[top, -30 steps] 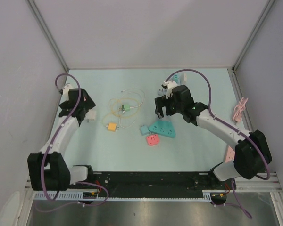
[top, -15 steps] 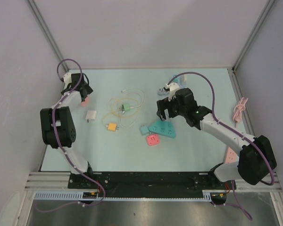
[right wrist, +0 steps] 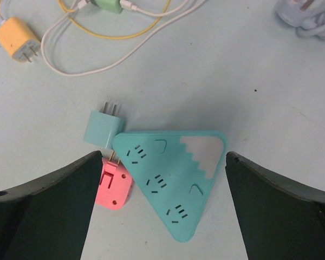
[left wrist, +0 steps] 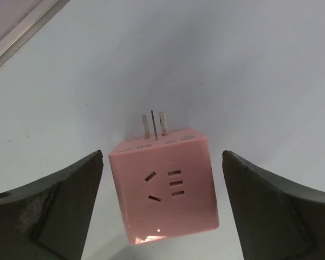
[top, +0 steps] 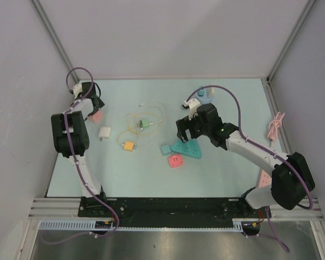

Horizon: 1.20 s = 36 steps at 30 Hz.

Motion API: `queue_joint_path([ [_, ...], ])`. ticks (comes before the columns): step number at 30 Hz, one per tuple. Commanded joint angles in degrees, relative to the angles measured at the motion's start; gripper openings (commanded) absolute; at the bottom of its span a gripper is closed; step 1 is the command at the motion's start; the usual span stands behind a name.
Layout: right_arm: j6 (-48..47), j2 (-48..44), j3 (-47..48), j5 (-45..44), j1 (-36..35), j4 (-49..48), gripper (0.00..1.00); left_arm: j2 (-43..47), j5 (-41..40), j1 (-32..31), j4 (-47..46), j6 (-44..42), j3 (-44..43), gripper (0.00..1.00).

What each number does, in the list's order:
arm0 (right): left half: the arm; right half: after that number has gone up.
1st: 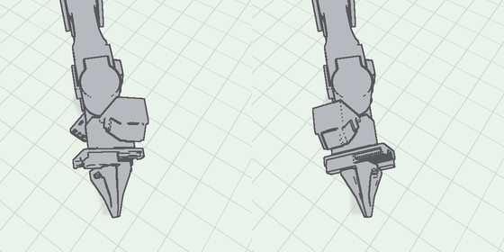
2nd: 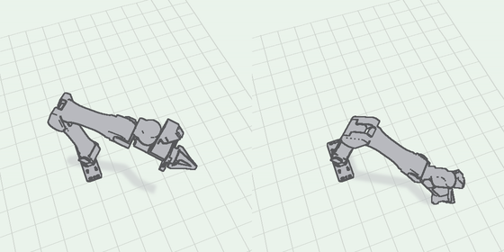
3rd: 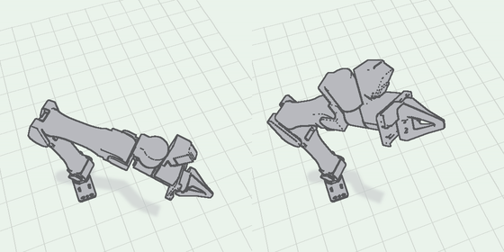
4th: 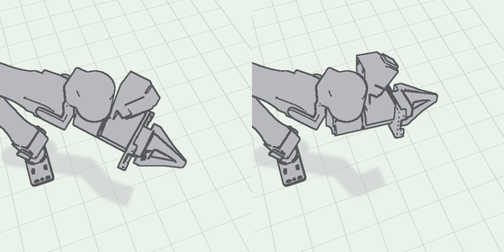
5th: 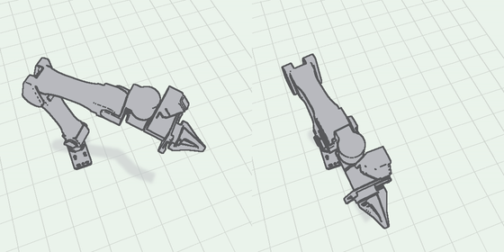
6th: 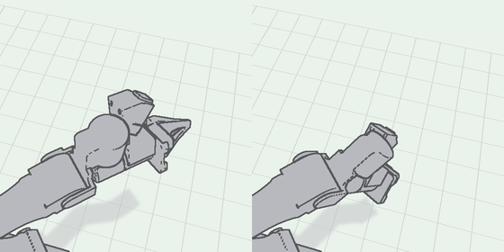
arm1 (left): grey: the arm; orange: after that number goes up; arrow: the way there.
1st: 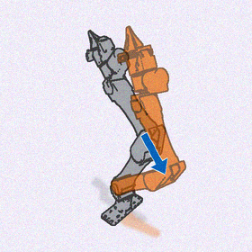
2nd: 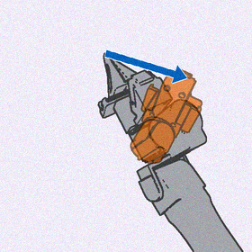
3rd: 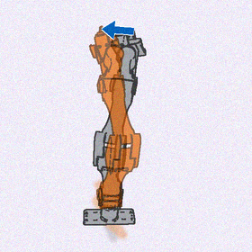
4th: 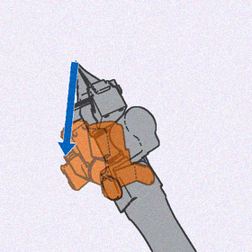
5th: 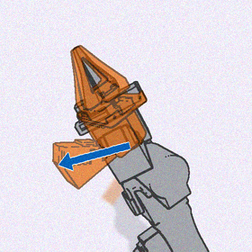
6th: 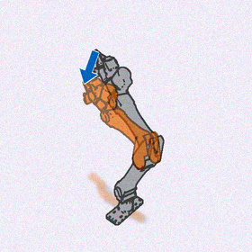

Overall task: Insert the plug
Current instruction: Pick up the plug from the center of the board.

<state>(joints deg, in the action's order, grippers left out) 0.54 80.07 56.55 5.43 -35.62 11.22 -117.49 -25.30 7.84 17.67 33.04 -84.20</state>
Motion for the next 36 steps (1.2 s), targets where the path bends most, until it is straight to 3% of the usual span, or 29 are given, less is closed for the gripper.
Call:
queue_joint_path([
  [1, -2.56, 0.87, 0.05, -0.07, -2.08, -1.99, 1.00, 0.16, -0.28, 0.78, 1.49, -0.52, -2.37, 0.89],
  [8, -4.66, 0.44, -0.04, -5.42, -7.18, -2.08, 1.00, 5.41, 1.30, 0.87, 2.19, -2.10, -0.18, 0.54],
  [14, -3.26, -1.67, -0.92, -6.66, -11.49, -3.57, 1.00, 14.21, 4.73, 0.95, 4.99, -0.79, 3.69, 0.40],
  [25, -2.03, -7.39, -5.22, -13.07, -21.86, -10.61, 1.00, 32.30, 18.96, -2.03, 17.83, 3.96, 9.75, 0.35],
  [36, -10.54, -9.06, -8.12, -29.76, -37.49, -22.20, 1.00, 50.24, 31.52, -16.61, 20.74, 8.27, 21.18, 0.34],
])
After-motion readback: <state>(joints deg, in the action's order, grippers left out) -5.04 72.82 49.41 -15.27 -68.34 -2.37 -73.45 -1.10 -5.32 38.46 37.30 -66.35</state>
